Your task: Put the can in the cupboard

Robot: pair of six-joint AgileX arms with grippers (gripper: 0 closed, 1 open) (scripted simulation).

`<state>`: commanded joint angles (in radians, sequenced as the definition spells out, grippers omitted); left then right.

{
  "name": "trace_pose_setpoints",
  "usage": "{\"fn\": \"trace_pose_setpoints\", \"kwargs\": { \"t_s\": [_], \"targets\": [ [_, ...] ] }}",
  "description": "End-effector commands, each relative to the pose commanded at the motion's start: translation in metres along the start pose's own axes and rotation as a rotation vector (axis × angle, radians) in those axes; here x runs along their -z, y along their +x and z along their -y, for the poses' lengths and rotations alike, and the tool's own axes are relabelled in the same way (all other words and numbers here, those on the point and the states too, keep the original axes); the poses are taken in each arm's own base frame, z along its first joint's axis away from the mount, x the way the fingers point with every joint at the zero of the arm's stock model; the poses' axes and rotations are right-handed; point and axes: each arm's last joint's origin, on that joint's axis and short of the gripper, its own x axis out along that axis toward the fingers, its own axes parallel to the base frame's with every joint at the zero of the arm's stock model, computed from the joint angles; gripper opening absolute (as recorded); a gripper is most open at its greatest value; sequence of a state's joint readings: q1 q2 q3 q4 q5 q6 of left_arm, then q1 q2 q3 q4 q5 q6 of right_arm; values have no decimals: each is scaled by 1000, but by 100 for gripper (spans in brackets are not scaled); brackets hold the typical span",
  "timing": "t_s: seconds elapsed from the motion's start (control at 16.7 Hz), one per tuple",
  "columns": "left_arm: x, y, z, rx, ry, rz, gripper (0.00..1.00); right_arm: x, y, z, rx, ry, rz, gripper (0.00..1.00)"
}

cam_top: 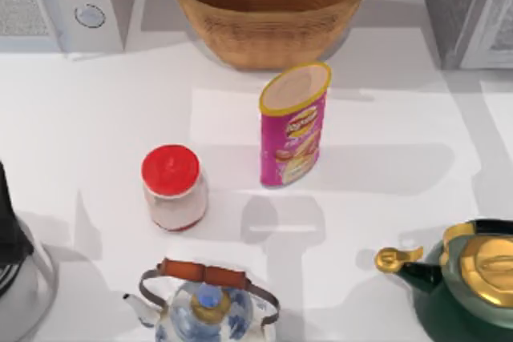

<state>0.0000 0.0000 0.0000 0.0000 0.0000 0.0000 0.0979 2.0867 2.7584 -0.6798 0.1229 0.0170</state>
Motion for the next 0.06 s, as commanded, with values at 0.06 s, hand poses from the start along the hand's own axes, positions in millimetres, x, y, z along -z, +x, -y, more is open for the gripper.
{"fn": "trace_pose_setpoints", "kwargs": {
  "t_s": [0.06],
  "targets": [
    [0, 0, 0, 0, 0, 0, 100, 0, 0, 0, 0, 0, 0, 100]
  ]
}}
